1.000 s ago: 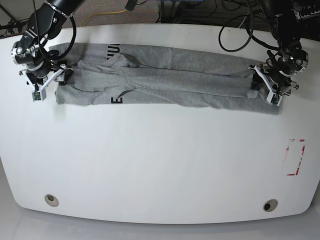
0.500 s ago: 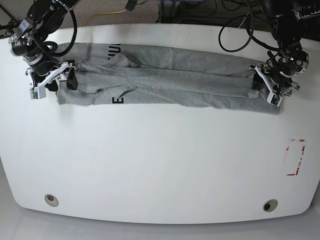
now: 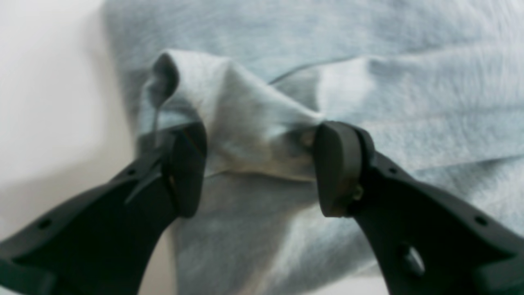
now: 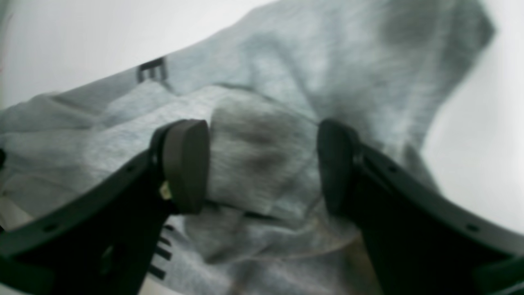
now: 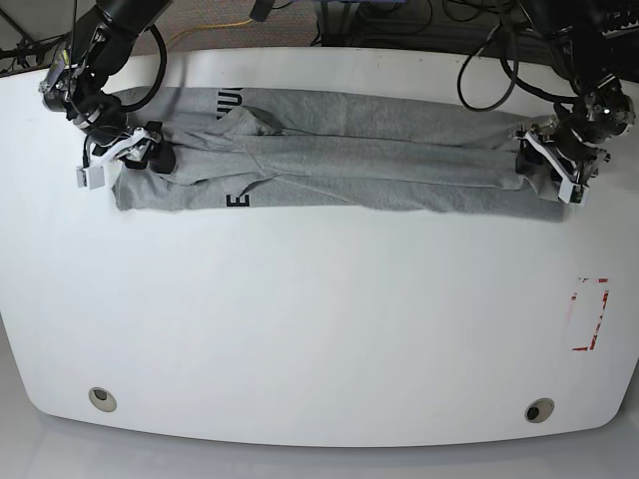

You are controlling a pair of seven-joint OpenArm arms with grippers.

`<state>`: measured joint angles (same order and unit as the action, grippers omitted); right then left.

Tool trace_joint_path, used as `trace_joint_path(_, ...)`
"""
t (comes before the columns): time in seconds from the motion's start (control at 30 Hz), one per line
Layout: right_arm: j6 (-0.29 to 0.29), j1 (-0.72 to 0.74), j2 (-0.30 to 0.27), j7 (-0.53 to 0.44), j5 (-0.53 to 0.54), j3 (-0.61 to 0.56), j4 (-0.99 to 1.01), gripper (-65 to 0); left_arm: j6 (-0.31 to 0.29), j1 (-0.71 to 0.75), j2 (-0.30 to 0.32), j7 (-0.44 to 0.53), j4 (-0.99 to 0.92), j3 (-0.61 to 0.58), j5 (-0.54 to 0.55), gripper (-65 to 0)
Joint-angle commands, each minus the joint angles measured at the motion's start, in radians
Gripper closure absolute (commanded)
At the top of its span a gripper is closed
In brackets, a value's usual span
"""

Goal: Fold the T-shirt properly
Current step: 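Release and regrasp the ends of the folded strip with both grippers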

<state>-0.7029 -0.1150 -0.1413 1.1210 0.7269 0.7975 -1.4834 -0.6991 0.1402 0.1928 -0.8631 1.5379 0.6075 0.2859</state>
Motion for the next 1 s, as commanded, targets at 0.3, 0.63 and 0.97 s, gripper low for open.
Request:
trace_joint_path(0.3,0.005,0.001,-0.042,0.001,-0.013,0.003,0.008,-39.5,0.001,-0.09,0.078,-0.203,0.011,0.223,0.192,-54.3)
trace_joint_path(0.63,0.005,0.008,-0.039,0.001,-0.01,0.001,0.007,-39.5,0.001,-0.05,0.095,-0.203,-0.023,0.15,0.198,-54.6)
trace_joint_path(0.97,0.005,0.008,-0.037,-0.002,-0.008,-0.053,-0.029,-39.5,0.001,-0.057,0.076,-0.203,-0.136,0.096,0.201,-54.3)
